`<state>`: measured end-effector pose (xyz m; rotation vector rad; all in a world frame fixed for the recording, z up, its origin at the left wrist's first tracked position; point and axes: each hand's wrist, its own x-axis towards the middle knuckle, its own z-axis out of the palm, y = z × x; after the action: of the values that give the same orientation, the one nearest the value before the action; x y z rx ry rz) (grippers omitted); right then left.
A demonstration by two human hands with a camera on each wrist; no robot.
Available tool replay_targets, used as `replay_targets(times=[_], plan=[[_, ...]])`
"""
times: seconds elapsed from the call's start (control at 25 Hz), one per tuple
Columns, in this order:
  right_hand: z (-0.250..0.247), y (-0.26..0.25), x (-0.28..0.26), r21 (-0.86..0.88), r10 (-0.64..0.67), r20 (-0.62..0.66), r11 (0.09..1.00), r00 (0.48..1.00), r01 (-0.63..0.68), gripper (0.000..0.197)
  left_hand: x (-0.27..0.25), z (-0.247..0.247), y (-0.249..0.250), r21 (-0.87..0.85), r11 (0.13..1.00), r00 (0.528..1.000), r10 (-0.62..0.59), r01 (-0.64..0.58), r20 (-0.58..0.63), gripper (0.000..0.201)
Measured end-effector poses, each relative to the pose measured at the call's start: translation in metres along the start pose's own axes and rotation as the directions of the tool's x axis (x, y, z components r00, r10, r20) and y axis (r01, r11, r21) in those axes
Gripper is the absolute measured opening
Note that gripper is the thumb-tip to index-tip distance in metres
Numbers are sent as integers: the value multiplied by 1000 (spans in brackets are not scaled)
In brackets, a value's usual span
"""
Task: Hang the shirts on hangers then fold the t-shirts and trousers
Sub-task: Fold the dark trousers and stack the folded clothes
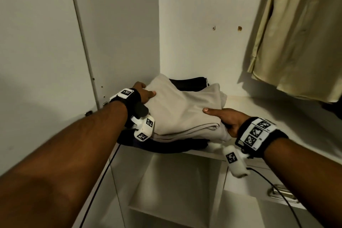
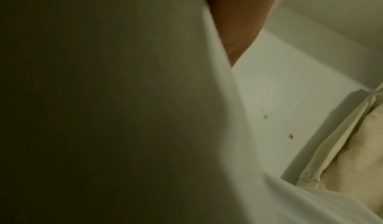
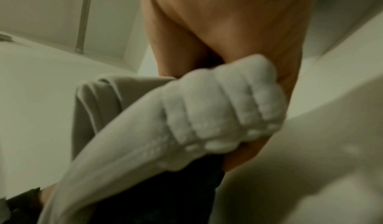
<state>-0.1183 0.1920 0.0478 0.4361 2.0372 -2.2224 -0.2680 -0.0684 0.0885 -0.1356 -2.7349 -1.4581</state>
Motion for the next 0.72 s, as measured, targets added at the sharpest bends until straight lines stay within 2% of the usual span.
replay_targets(times=[0.08,0.16,0.2,0.24,0.28,0.32,0.36,0.4,0.48,0.56,0.64,0.72], plan=[[-2,0,30,-35,19,-31,999,999,-20,70,20,6,-1,100,995,999,-30,28,18,70],[-4,0,55,-137,15,-140,990,990,-34,101,36,14,-5,246,968,998,-56,54,2,73],[-7,-1,66,-237,-36,-246,971,969,-24,116,40,17,-4,312,950,999,-23,31,-30,73],[-9,-6,70,-419,-152,-344,908,927,-6,121,41,19,-1,357,934,998,35,-15,-49,70],[-11,-12,73,-639,-305,-354,769,884,9,115,38,22,3,383,921,995,91,-70,-37,66],[-6,-19,69,-810,-439,-291,585,850,24,106,32,24,8,409,904,991,133,-125,9,62],[-1,-28,66,-911,-493,-167,409,854,58,98,24,28,14,452,876,985,152,-171,78,58],[10,-37,59,-955,-442,-39,282,896,97,94,12,32,19,503,838,977,153,-209,150,57],[32,-44,55,-979,-148,164,97,975,179,98,-11,41,21,603,755,954,101,-258,281,64],[51,-36,55,-973,109,202,-93,973,212,109,-28,48,11,670,679,915,5,-299,403,80],[62,-23,57,-945,175,192,-231,966,230,115,-36,52,-7,757,543,873,-85,-364,480,99],[69,-14,62,-916,178,186,-323,966,236,117,-35,53,-27,820,386,851,-144,-422,505,114]])
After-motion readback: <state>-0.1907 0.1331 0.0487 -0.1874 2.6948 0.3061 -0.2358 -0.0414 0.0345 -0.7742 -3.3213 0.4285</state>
